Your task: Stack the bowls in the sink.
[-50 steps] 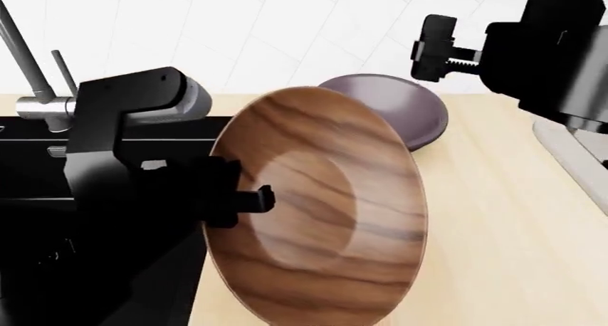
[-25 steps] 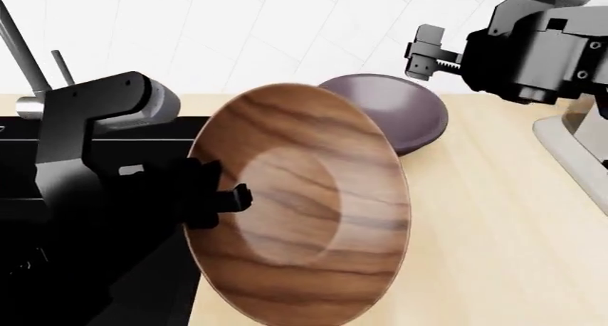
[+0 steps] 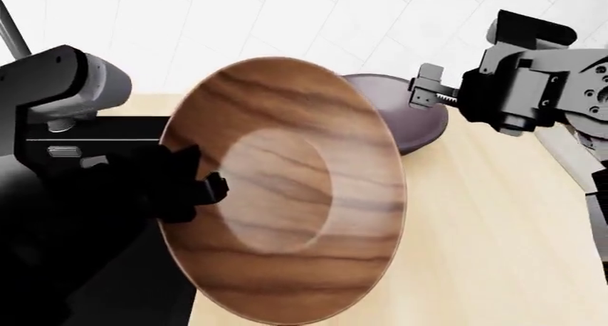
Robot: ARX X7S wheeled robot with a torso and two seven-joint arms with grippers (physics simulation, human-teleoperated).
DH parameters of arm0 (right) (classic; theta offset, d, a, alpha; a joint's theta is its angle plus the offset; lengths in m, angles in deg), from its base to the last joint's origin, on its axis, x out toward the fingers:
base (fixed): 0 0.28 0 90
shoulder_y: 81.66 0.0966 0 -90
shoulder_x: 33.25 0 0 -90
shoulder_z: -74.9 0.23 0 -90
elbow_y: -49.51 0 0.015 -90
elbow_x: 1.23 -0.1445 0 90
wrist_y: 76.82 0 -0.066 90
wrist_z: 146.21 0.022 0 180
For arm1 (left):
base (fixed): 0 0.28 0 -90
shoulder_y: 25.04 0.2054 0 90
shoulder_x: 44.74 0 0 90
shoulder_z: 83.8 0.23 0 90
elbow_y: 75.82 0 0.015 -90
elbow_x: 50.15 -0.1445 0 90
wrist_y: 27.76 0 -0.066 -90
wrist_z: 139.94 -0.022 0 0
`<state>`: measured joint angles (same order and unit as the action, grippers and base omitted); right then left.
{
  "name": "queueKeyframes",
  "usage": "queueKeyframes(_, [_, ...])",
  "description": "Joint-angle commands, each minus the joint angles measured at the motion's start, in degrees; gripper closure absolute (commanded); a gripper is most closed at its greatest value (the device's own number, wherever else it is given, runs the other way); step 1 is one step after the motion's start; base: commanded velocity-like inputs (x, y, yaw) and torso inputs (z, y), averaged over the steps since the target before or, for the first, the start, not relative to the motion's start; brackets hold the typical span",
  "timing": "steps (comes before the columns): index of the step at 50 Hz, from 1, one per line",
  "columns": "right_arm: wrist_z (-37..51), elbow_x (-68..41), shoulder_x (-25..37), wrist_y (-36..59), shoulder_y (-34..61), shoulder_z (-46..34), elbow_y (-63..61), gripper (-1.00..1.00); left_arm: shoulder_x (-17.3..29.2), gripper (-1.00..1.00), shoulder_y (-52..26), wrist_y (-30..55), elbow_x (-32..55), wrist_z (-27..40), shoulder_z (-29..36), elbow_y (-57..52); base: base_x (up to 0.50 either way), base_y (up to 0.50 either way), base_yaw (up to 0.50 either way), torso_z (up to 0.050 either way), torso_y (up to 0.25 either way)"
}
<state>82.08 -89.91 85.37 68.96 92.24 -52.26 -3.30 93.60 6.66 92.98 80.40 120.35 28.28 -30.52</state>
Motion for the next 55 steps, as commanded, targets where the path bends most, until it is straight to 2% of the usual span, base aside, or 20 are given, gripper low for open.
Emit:
queueKeyframes(1, [-6.47, 0.38, -1.92, -0.15, -1.89, -1.09, 4.62, -1.00, 0.82, 1.00, -2.13, -1.60, 1.82, 1.44, -0.86, -1.69, 0.00, 0.00, 0.00, 0.000, 0.000])
queueKeyframes(7, [-9.49, 2.39, -3.09, 0.25, -1.46, -3.20, 7.05, -1.00, 1.34, 1.00, -2.00, -1.84, 1.78, 1.13, -1.07, -1.81, 0.00, 0.00, 0.00, 0.000, 0.000])
queueKeyframes(17, [-7.79, 1.21, -3.62, -1.56, -3.36, -1.73, 10.95, -1.00, 2.19, 1.00, -1.39, -2.16, 1.56, 0.45, -1.46, -2.21, 0.00, 0.00, 0.00, 0.000, 0.001])
queueKeyframes(29, [-10.70, 1.17, -5.16, -4.56, -5.30, -0.99, 13.48, -1.00, 3.04, 1.00, 0.65, -2.60, 0.27, -1.04, -2.21, -2.55, 0.00, 0.00, 0.00, 0.000, 0.000])
queueKeyframes(39, [-17.27, 3.56, -8.51, -7.72, -5.35, -2.47, 19.81, -1.00, 3.56, 1.00, 0.86, -2.75, 0.43, -1.42, -2.35, -3.05, 0.00, 0.00, 0.00, 0.000, 0.000])
queueKeyframes(40, [-17.43, 3.56, -8.68, -8.15, -5.47, -2.35, 20.27, 1.00, 3.63, 1.00, 0.88, -2.77, 0.45, -1.46, -2.38, -3.11, 0.00, 0.00, 0.00, 0.000, 0.000])
queueKeyframes(46, [-12.60, 0.26, -6.83, -13.00, -9.03, 2.40, 15.92, 1.00, 4.12, 1.00, 1.48, -3.39, 0.83, -2.02, -3.11, -3.79, 0.00, 0.00, 0.00, 0.000, 0.000])
queueKeyframes(55, [-8.79, -3.82, -2.82, -14.28, -13.16, 6.69, 7.45, 1.00, 5.11, 1.00, 2.27, -4.77, 1.22, -2.48, -4.79, -4.84, 0.00, 0.00, 0.00, 0.000, 0.000])
